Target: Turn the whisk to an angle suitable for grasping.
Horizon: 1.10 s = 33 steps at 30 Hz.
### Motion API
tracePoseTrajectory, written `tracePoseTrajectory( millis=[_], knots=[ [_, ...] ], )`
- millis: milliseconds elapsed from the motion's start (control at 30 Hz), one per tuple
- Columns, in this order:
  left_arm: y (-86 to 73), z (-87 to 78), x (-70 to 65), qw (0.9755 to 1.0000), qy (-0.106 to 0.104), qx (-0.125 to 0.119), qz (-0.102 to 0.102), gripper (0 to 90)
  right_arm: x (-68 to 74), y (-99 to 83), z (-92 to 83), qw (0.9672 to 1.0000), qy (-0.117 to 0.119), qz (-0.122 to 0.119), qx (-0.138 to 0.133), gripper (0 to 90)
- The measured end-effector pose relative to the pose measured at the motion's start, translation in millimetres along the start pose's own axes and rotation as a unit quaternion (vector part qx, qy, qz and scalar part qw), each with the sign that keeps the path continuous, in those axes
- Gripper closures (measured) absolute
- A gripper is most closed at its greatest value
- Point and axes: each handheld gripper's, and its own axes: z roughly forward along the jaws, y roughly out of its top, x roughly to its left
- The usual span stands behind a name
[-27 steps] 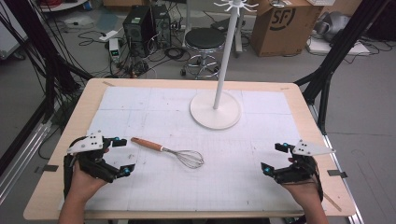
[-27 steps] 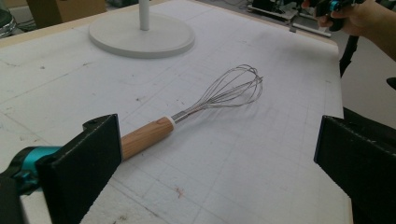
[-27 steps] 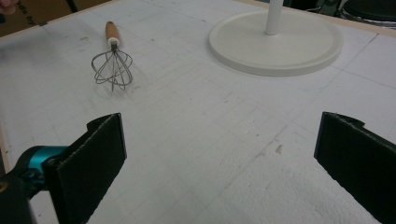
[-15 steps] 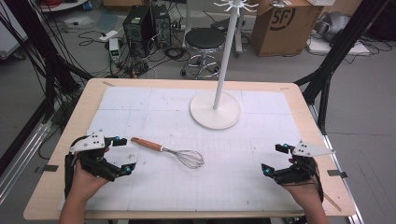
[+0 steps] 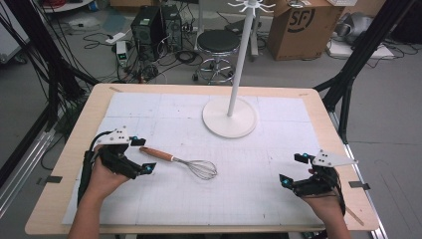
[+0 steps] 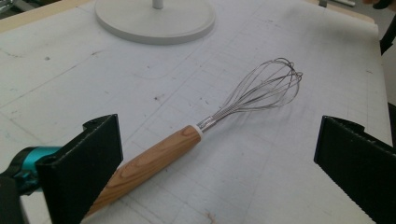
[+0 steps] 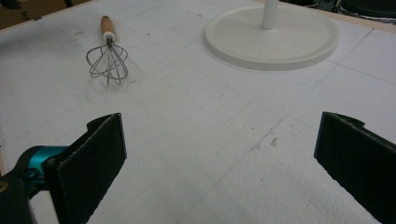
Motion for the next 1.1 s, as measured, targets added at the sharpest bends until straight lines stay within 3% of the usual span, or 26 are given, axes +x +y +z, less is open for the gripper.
tracePoseTrajectory(
  millis=[167, 267, 400, 500, 533, 567, 600, 633, 667, 700, 733, 767, 867, 900, 933, 967, 1000, 1100],
  knots=[
    [7.2, 12.2, 3.3, 0.9999, -0.001, 0.016, 0.002, 1.7, -0.3, -0.2, -0.1, 1.0, 0.0, 0.0, 0.001, 1.2],
    [6.8, 19.1, 7.5, 0.9994, 0.007, 0.031, -0.01, 1.7, -1.8, -1.3, -2.2, 1.0, -0.004, 0.002, 0.001, 1.2],
    [18.6, 26.8, 9.6, 0.9977, 0.013, 0.067, 0.006, 1.7, -4.1, -2.8, -3.4, 1.0, -0.005, 0.008, -0.001, 1.2],
    [23.8, 29.8, 11.4, 0.9976, 0.01, 0.068, 0.008, 1.7, -3.6, -3.1, -0.7, 1.0, -0.003, 0.005, 0.004, 1.2],
    [28.6, 34.2, 14.2, 0.995, 0.016, 0.096, 0.021, 1.7, -3.1, -3.1, 0.2, 1.0, -0.003, 0.004, 0.006, 1.2],
    [28.6, 34.2, 14.2, 0.995, 0.016, 0.096, 0.021, 1.7, -3.0, -3.0, 0.8, 1.0, -0.004, 0.001, 0.006, 1.2],
    [31.5, 40.7, 16.2, 0.9927, 0.014, 0.116, 0.028, 1.7, -2.5, -3.1, 1.2, 1.0, -0.002, 0.003, 0.008, 1.2],
    [31.5, 40.7, 16.2, 0.9927, 0.014, 0.116, 0.028, 1.7, -2.2, -3.2, 1.6, 0.9999, -0.002, 0.003, 0.01, 1.2],
    [32.6, 44.6, 17.2, 0.9911, 0.012, 0.13, 0.027, 1.7, -2.1, -3.3, 1.7, 0.9999, -0.001, 0.002, 0.01, 1.2],
    [34.1, 53.5, 19.3, 0.9841, 0.012, 0.172, 0.04, 1.7, -1.8, -3.4, 1.8, 0.9999, -0.001, 0.003, 0.01, 1.2],
    [34.3, 58.5, 19.9, 0.9808, 0.013, 0.189, 0.046, 1.7, -1.9, -3.5, 1.8, 1.0, -0.001, 0.002, 0.01, 1.2],
    [34.3, 58.5, 19.9, 0.9808, 0.013, 0.189, 0.046, 1.7, -2.2, -3.6, 1.9, 1.0, -0.002, 0.002, 0.009, 1.2],
    [31.3, 71.6, 25.6, 0.9766, 0.009, 0.21, 0.044, 1.7, -2.9, -4.3, 1.7, 0.9999, -0.001, 0.003, 0.01, 1.2],
    [29.8, 74.1, 26.5, 0.9741, 0.012, 0.221, 0.044, 1.7, -3.0, -4.6, 1.7, 0.9999, -0.001, 0.003, 0.01, 1.2],
    [29.8, 74.1, 26.5, 0.9741, 0.012, 0.221, 0.044, 1.7, -3.1, -4.9, 1.6, 0.9999, 0.0, 0.005, 0.011, 1.2],
    [27.9, 76.4, 27.4, 0.9719, 0.014, 0.231, 0.043, 1.8, -3.3, -5.1, 1.4, 0.9999, 0.0, 0.004, 0.011, 1.2],
    [24.6, 80.5, 29.4, 0.9678, 0.015, 0.247, 0.044, 2.7, -3.5, -5.4, 1.3, 0.9999, 0.0, 0.004, 0.011, 1.2],
    [21.9, 84.0, 32.4, 0.9649, 0.014, 0.259, 0.044, 5.3, -4.6, -6.5, 0.9, 0.9999, 0.001, 0.007, 0.011, 1.2]
  ],
)
